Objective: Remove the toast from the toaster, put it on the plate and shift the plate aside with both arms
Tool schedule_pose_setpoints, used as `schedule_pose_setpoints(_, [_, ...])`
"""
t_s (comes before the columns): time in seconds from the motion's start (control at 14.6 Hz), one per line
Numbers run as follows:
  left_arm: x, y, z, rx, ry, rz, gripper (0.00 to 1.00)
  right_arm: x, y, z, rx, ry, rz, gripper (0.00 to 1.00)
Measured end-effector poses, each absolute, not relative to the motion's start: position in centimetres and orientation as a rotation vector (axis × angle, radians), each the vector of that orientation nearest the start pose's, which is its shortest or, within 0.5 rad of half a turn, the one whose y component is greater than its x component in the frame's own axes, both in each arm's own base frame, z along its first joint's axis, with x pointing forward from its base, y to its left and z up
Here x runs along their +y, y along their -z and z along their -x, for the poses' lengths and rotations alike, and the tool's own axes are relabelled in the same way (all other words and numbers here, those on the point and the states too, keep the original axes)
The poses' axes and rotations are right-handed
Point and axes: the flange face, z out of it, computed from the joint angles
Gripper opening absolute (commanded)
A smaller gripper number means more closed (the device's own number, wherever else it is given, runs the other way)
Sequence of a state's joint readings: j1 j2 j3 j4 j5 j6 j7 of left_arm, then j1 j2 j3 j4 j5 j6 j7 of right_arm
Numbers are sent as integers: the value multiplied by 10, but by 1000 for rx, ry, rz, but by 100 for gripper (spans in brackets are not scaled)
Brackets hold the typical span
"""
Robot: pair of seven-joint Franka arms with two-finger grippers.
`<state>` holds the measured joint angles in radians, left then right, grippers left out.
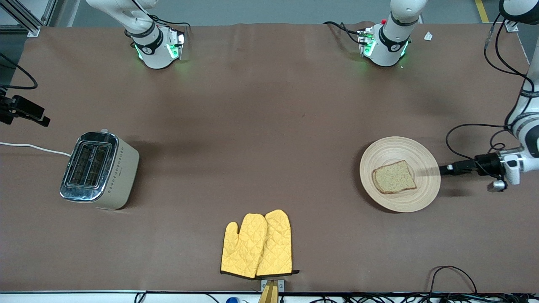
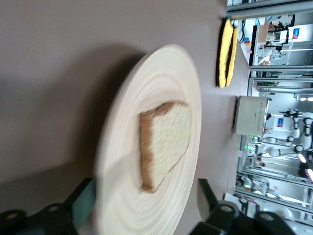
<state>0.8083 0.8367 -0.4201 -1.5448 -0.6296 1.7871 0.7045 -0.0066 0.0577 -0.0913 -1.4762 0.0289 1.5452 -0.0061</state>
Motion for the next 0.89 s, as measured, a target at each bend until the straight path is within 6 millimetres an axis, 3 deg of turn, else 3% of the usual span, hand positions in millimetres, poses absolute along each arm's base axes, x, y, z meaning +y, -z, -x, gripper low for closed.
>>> schedule_pose_setpoints(0.21, [223,-259,-651,13,-43,-2218,100,-51,-635,-568,141,20,3115,100])
schedule_pose_setpoints(0.34, [206,-301,-665,2,-34,-2284,100,-51,-635,-568,141,20,3115,100])
schedule_pose_setpoints(0.62, [162,-368,-678,-25,-17,-2386,100,-51,-635,-568,141,20,3115,100])
schedule_pose_setpoints(0.89, [114,-434,-678,-15,1,-2459,100,-51,-635,-568,141,20,3115,100])
